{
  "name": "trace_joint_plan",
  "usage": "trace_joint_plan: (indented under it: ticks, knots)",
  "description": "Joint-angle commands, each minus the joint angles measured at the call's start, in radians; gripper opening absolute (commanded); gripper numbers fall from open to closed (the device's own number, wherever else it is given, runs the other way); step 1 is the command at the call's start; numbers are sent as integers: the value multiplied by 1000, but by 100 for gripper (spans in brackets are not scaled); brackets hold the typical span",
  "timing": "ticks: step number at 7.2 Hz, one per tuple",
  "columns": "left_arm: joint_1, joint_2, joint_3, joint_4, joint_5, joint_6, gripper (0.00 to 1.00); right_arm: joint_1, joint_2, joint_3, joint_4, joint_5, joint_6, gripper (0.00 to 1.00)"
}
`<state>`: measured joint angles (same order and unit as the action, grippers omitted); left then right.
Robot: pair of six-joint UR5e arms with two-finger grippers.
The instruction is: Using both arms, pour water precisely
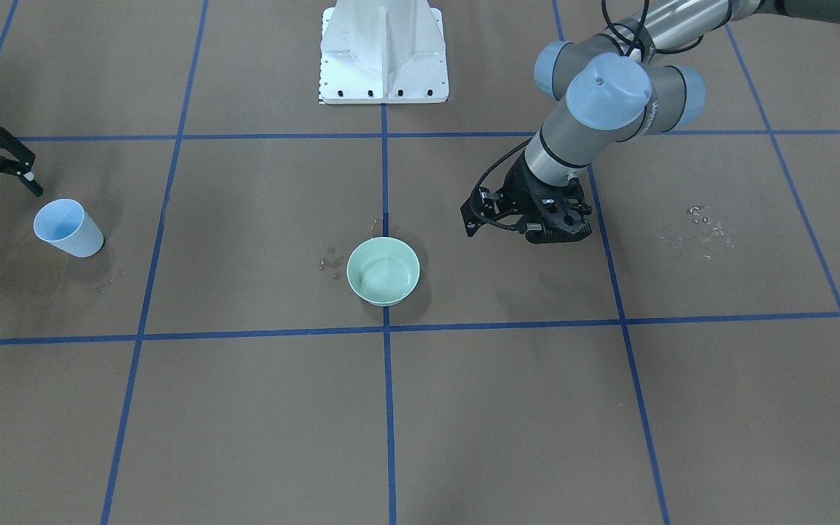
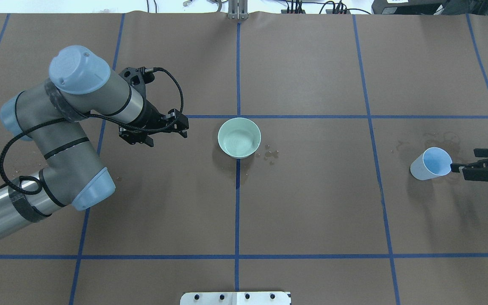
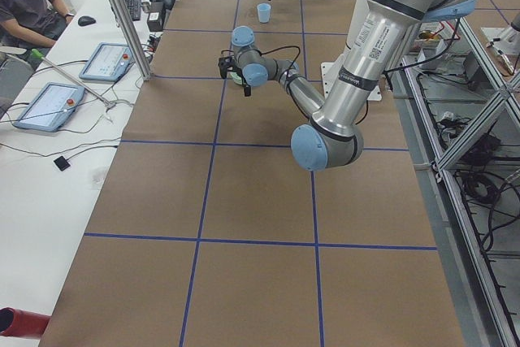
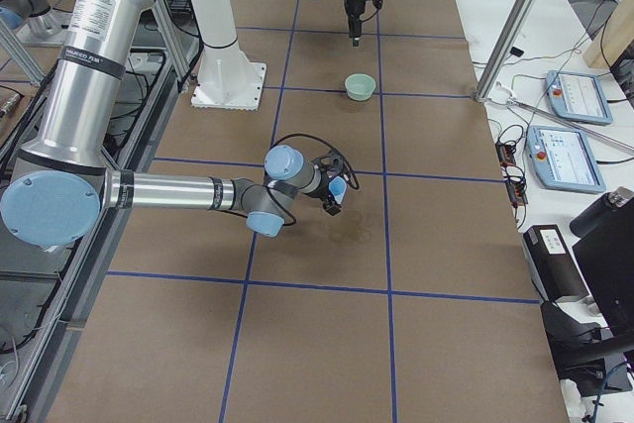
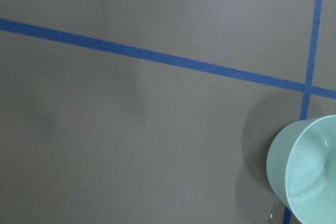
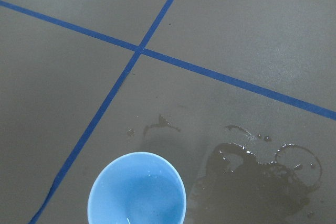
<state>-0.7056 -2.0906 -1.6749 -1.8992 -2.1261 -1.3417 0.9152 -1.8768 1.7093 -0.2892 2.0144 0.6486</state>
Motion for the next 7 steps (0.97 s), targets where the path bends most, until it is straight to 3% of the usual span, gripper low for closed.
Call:
trace_joint_plan:
  ticks: [1, 5, 7]
  knots:
    - [1, 9, 0, -1, 0, 1, 99, -64, -1, -8, 50, -43, -1, 100]
    - [0, 15, 1, -3, 0, 2, 99, -188, -21, -16, 73, -205, -64, 99]
    - [0, 18, 1, -4, 0, 2, 99, -199, -16, -17, 74, -209, -55, 99]
